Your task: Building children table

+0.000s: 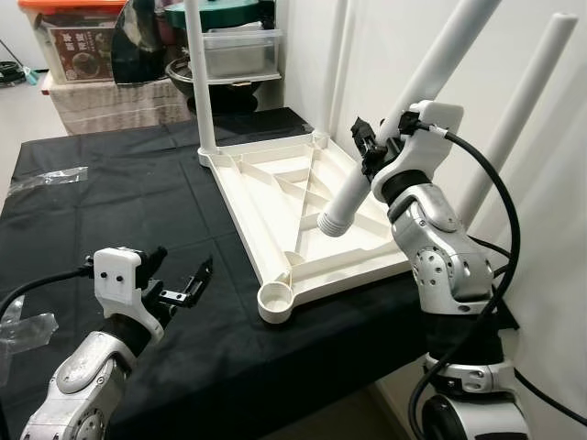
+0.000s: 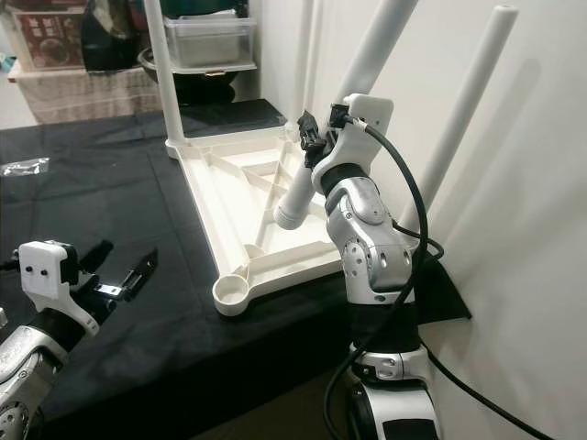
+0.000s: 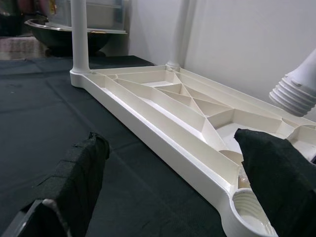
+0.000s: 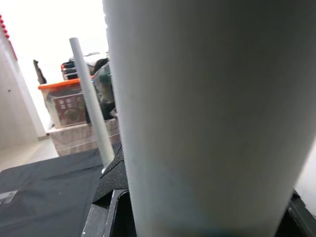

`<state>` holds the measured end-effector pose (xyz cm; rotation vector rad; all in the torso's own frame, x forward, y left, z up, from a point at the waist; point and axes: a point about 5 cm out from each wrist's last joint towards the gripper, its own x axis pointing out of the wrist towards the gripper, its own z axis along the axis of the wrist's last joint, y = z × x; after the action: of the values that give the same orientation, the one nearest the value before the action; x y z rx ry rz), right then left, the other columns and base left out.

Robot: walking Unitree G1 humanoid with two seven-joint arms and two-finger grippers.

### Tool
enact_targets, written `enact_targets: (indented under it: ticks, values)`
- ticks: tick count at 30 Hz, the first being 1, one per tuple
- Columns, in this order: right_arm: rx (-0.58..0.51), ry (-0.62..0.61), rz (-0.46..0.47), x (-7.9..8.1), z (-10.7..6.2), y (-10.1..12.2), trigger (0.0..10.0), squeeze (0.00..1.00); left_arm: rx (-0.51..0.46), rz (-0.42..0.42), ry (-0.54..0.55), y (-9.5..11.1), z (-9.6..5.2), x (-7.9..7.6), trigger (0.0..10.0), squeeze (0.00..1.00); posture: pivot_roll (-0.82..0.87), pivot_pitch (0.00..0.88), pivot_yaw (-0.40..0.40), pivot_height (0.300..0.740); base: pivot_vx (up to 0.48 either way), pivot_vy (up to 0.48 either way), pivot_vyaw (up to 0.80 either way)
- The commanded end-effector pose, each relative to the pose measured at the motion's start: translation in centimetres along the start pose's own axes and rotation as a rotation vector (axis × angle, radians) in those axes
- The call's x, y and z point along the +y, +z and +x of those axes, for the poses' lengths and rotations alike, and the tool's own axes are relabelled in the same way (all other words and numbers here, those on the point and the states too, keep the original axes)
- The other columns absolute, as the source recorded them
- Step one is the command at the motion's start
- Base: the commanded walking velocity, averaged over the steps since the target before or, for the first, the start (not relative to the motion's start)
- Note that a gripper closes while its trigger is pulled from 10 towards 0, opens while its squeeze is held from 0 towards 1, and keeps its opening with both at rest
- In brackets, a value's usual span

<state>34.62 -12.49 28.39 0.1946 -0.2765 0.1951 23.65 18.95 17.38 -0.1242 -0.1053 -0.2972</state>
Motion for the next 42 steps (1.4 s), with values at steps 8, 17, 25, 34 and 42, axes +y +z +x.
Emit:
enact_targets:
  ticks: [8, 17, 25, 34, 42]
  values:
    - [-0.052, 0.051, -0.065, 0.7, -0.5, -0.1, 10.0, 0.0, 0.025, -0.025, 0.025, -0.7, -0.2, -0.3, 10.0, 0.0, 0.08, 0.0, -0.08, 0.74, 0.0, 0.0, 0.0]
    - [-0.038, 0.093, -0.035, 1.1, -0.6, -0.4, 10.0, 0.0, 0.018, -0.05, 0.012, -0.7, 0.1, -0.6, 10.0, 0.0, 0.08, 0.0, -0.082, 0.74, 0.0, 0.435, -0.49]
    - [-0.029, 0.173, -0.025, 2.1, -0.7, -0.9, 10.0, 0.0, 0.007, -0.047, 0.007, -0.8, 0.2, -1.2, 10.0, 0.0, 0.08, 0.0, -0.084, 0.74, 0.0, 0.18, 0.0]
    - [-0.002, 0.219, 0.007, 2.3, -0.8, -1.3, 10.0, 0.0, 0.026, -0.016, 0.002, -1.3, 0.5, -1.7, 10.0, 0.0, 0.08, 0.0, -0.083, 0.74, 0.0, 0.0, 0.0]
    - [0.003, 0.219, 0.004, 2.1, -0.7, -1.4, 10.0, 0.0, 0.033, -0.008, -0.027, -1.5, 0.6, -2.3, 10.0, 0.0, 0.08, 0.0, -0.08, 0.74, 0.0, -0.161, 0.0]
